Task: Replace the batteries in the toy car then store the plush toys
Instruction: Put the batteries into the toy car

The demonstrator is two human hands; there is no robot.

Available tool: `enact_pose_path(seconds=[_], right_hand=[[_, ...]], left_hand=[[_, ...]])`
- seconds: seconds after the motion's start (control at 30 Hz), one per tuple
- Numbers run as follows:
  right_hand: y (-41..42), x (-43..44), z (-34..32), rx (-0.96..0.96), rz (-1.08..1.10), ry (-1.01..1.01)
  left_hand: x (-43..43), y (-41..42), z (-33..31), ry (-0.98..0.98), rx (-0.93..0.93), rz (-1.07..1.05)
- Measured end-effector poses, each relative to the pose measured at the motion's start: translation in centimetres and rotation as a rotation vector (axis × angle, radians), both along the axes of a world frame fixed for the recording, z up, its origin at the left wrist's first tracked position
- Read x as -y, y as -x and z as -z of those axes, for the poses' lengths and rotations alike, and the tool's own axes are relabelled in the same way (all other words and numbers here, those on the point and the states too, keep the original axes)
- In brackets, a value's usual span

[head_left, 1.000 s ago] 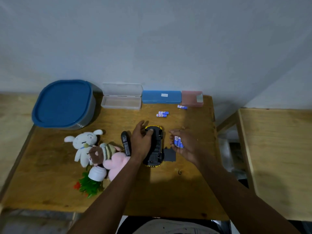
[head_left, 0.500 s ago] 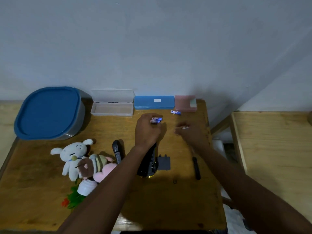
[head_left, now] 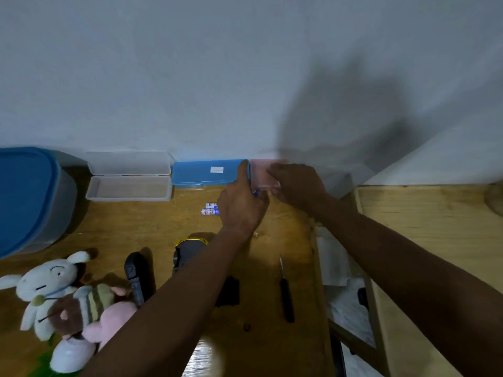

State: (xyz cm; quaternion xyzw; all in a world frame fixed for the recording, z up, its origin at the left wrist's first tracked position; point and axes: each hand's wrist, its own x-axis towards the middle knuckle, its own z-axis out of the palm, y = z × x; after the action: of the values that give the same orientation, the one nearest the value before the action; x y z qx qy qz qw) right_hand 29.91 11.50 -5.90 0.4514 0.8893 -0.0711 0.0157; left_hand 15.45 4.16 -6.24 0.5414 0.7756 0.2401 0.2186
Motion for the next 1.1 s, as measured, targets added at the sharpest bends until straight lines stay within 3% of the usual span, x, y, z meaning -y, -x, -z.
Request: enact_pose_path(seconds=[0.3, 0.47, 0.53, 0.7, 0.8, 0.93, 1.1], right_hand=[[0.5, -0.7, 1.5, 0.058, -0.129, -0.055], [0.0, -2.2, -0.5, -0.089, -0.092, 0.055], [-0.7, -3.0, -1.4, -0.238, -0.039, 0.137], [-0.4, -2.4, -0.7, -0.55, 0.106, -0.237], [0.2, -1.5, 0.6, -0.526, 0.195, -0.326], [0.2, -0.9, 2.8, -0.46, 0.068, -0.378], [0.2, -1.8, 3.9, -0.339, -0.037, -0.209]], left_hand=[[-1.2, -0.3, 1.2, -0.007, -0.031, -0.088], [-1.7, -0.2, 1.1, 0.004, -0.003, -0.119], [-1.4, -0.3, 1.2, -0.007, 0.019, -0.108], [-0.8, -0.1, 0.9, 0.028, -0.075, -0.018], [-0.7, 0.1, 0.8, 0.061, -0.084, 0.003], [-0.9, 0.5, 1.0, 0.055, -0.074, 0.003], [-0.9, 0.8, 1.2, 0.033, -0.043, 0.034]])
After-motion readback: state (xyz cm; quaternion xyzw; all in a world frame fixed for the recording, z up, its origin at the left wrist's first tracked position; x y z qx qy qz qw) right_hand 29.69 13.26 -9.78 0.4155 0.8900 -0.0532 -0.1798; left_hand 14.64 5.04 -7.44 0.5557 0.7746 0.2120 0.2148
